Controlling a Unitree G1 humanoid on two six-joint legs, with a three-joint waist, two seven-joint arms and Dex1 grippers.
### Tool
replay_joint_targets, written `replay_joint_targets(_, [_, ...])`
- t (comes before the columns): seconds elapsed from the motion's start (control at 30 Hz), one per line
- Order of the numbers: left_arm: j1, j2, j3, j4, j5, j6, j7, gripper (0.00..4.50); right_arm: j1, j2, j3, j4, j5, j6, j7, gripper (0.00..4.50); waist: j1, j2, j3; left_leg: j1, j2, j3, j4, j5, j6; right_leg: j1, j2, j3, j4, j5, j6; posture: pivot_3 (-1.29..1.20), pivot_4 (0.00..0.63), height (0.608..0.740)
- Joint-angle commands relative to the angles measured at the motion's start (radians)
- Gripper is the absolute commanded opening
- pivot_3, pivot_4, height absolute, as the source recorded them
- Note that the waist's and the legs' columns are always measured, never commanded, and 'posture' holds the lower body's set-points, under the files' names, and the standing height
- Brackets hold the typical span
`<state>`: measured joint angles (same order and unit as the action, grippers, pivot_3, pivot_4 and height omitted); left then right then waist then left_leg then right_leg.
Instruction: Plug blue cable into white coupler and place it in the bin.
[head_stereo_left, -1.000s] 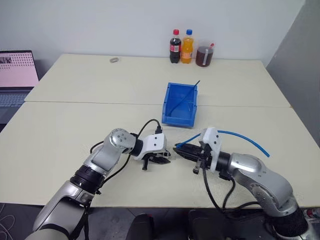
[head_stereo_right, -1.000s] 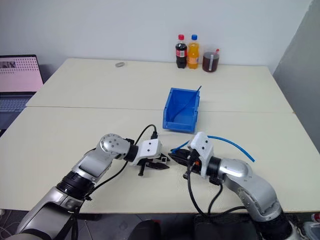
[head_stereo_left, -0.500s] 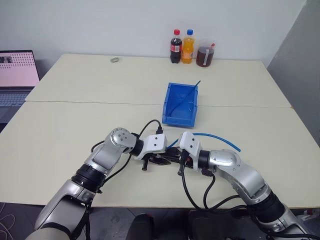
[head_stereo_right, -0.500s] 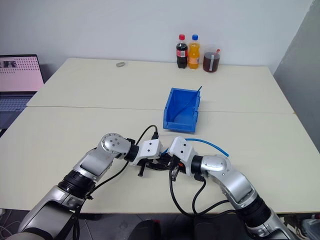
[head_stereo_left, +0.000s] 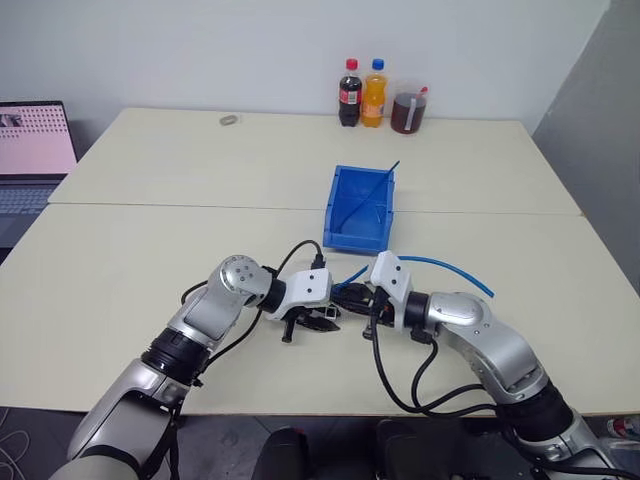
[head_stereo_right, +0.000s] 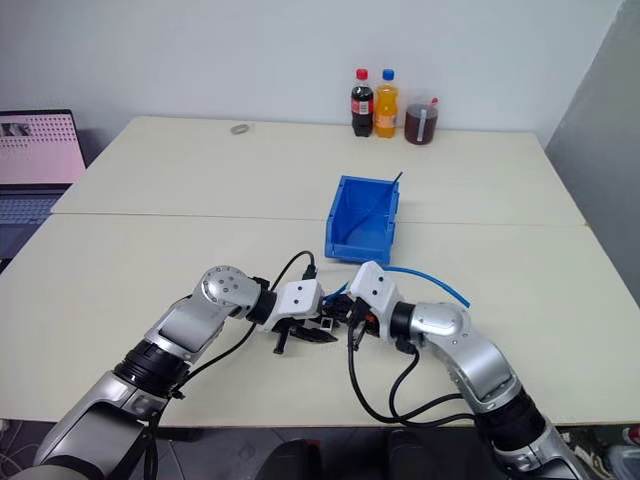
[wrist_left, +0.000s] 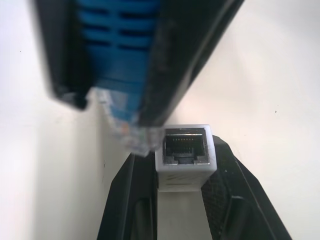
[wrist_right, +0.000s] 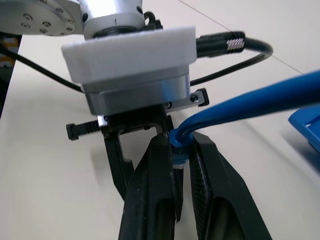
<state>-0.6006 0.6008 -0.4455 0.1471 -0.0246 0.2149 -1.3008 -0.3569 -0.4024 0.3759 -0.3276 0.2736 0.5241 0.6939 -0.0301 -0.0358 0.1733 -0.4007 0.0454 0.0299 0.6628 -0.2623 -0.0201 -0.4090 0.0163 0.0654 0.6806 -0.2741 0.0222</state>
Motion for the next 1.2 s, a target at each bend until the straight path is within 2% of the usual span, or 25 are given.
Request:
replay_joint_targets(0.03, [0.015,0.012,-0.022,-0.008,0.028,0.017,-0.015,0.80,0.014,-0.014,0.015,-0.039,-0.015,-0.010,0.025,0.13,0.000,0.000,0.000,0.000,0.000,0.000,0.000,0.000,0.000,0.000,0.000,0.000,0.000,0.000,0.000,0.00,0.150,0.740])
replay_joint_targets(1.2, [0.013,-0.003,-0.022,-0.007,0.025,0.031,-0.005,0.80,-0.058,-0.054,0.131,0.052,-0.191,-0.058,0.150,0.13,0.000,0.000,-0.001,0.002,0.000,0.000,0.000,0.000,0.000,0.002,0.000,0.000,0.000,0.000,0.000,0.00,0.150,0.740])
